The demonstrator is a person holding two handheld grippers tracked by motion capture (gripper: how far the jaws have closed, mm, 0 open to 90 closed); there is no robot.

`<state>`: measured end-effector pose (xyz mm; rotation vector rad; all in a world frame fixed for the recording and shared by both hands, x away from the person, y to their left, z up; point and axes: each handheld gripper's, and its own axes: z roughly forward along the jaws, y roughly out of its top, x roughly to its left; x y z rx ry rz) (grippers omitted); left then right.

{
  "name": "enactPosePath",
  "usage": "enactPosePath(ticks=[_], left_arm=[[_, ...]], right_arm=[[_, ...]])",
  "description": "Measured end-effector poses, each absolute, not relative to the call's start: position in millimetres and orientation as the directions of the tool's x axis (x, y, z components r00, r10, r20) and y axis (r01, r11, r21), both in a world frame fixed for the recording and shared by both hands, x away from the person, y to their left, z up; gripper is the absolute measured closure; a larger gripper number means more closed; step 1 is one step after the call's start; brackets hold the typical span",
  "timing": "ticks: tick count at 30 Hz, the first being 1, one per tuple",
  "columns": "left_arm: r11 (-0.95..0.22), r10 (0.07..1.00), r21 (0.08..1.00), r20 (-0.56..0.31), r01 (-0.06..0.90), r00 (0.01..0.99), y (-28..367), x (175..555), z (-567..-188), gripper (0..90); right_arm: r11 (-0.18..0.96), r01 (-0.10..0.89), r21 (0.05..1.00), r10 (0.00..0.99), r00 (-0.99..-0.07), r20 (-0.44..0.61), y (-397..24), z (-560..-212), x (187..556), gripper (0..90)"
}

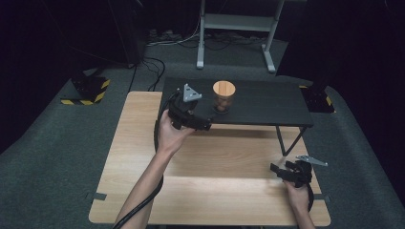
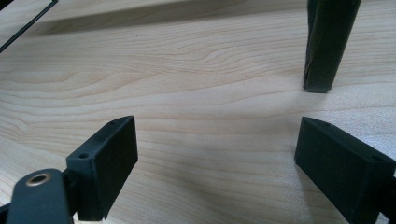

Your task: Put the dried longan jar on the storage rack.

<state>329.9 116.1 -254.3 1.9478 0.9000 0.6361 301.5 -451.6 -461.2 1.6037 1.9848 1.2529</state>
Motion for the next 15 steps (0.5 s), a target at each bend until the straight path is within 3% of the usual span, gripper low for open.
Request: enactPosePath(ticks=[15], left_arm=[[-0.276,0.821,0.88,0.007,0.386,0.571,139.5,280.7,-333.7,0.5]], right_arm=[[0.011,0.64,0.769,0.904,-0.334,0.265,-448.8,-460.0,301.4,12.6]])
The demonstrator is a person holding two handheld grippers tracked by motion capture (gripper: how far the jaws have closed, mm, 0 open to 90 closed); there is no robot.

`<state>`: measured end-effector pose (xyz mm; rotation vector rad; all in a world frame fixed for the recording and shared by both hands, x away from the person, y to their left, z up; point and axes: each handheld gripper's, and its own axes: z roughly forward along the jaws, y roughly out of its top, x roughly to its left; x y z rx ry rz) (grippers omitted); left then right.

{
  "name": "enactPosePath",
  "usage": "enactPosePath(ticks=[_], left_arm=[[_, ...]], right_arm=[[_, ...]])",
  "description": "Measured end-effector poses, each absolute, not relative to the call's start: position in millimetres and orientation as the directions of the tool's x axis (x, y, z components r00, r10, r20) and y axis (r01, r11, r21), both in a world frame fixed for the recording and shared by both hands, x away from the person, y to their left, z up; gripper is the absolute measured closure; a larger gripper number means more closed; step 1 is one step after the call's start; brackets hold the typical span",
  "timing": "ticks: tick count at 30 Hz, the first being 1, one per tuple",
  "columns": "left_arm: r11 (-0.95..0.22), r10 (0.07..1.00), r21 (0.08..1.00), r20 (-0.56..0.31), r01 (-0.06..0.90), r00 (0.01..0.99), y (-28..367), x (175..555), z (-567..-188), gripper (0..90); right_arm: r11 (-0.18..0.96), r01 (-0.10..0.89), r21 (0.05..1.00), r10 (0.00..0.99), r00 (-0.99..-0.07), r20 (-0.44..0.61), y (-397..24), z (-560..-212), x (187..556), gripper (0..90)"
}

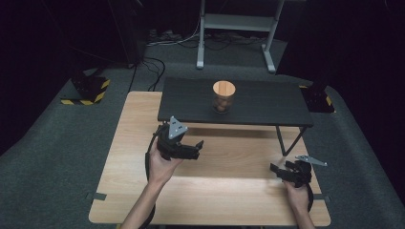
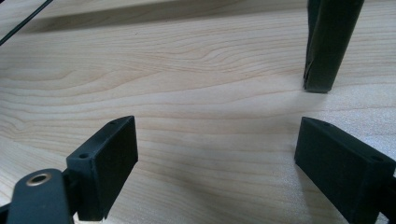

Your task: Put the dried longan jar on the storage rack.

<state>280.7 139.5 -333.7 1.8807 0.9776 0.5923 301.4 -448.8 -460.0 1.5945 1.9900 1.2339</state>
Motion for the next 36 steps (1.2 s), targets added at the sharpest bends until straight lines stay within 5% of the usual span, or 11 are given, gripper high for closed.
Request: enactPosePath(ticks=[15,36], left_arm=[[-0.254,0.875,0.783,-0.065,0.568,0.48,117.8,296.9,-426.9,0.4],[-0.114,0.908,0.769,-0.176,0.629,0.38,129.4,302.8,-463.3,0.4]], right_arm=[[0.015,0.639,0.769,0.905,-0.335,0.261,-448.2,-459.7,301.4,12.6],[0.025,0.638,0.77,0.908,-0.336,0.249,-446.1,-459.0,301.4,12.7]])
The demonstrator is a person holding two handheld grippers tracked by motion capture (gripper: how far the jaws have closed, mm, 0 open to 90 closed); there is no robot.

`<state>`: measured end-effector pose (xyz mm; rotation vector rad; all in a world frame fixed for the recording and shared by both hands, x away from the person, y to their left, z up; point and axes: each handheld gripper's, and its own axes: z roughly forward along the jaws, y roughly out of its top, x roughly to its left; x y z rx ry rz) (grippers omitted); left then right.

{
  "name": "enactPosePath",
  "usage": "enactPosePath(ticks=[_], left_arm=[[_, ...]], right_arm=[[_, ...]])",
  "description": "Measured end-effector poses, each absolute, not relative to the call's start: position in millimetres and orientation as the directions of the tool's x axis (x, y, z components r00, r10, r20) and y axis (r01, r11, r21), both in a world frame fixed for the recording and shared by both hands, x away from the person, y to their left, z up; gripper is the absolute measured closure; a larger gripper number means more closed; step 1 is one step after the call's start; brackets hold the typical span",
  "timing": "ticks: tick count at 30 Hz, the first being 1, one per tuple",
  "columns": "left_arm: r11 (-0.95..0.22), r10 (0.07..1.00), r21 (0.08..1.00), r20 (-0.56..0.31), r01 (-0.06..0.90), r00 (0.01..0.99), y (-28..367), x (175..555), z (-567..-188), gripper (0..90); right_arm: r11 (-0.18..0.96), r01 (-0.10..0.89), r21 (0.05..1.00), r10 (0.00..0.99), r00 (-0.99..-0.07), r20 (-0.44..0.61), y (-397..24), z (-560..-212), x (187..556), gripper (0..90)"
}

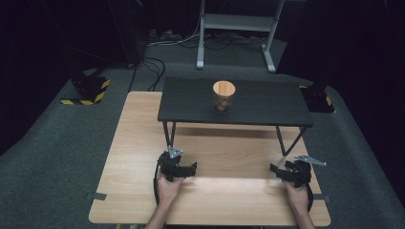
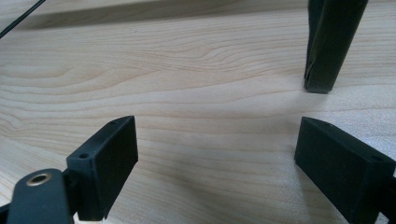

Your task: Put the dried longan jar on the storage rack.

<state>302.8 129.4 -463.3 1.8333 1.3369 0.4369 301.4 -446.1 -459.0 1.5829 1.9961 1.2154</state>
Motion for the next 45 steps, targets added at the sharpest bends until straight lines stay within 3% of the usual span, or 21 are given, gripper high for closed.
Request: enactPosePath(ticks=[9,45], left_arm=[[-0.085,0.906,0.757,-0.211,0.647,0.366,132.9,305.2,-463.8,0.4],[-0.115,0.906,0.751,-0.19,0.65,0.379,128.9,309.6,-461.8,0.6]], right_arm=[[0.035,0.637,0.77,0.91,-0.339,0.24,-444.5,-458.5,301.4,12.7],[0.039,0.638,0.769,0.911,-0.339,0.235,-443.2,-457.9,301.4,12.7]])
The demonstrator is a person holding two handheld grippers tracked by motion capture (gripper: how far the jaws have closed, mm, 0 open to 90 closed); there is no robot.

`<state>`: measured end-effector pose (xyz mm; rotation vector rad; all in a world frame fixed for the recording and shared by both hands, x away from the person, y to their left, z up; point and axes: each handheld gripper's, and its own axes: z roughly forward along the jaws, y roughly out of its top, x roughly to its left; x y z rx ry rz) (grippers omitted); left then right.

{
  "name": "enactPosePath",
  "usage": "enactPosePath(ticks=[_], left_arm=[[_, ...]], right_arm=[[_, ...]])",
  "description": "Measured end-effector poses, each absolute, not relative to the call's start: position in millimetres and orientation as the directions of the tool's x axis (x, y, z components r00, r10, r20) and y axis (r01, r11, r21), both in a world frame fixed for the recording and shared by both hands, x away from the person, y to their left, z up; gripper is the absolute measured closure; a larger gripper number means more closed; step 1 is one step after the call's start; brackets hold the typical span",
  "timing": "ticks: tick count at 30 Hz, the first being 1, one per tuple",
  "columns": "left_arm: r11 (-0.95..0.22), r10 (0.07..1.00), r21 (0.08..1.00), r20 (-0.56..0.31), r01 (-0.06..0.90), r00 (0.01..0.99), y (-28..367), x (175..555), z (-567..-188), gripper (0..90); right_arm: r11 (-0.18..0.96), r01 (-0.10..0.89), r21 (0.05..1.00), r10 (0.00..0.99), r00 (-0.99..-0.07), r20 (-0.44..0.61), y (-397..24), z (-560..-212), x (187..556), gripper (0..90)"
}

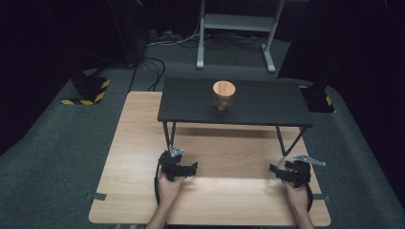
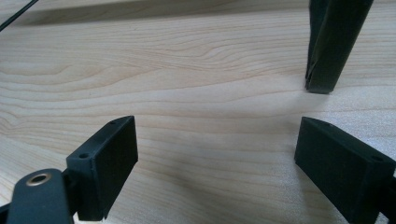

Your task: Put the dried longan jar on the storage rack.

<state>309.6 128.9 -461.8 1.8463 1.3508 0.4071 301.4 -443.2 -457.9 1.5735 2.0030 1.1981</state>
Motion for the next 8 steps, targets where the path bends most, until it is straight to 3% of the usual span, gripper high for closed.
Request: enactPosePath(ticks=[8], left_arm=[[-0.114,0.905,0.752,-0.191,0.65,0.38,129.1,309.7,-462.0,0.7]], right_arm=[[0.038,0.638,0.769,0.912,-0.337,0.234,-442.7,-457.8,301.3,12.6]])
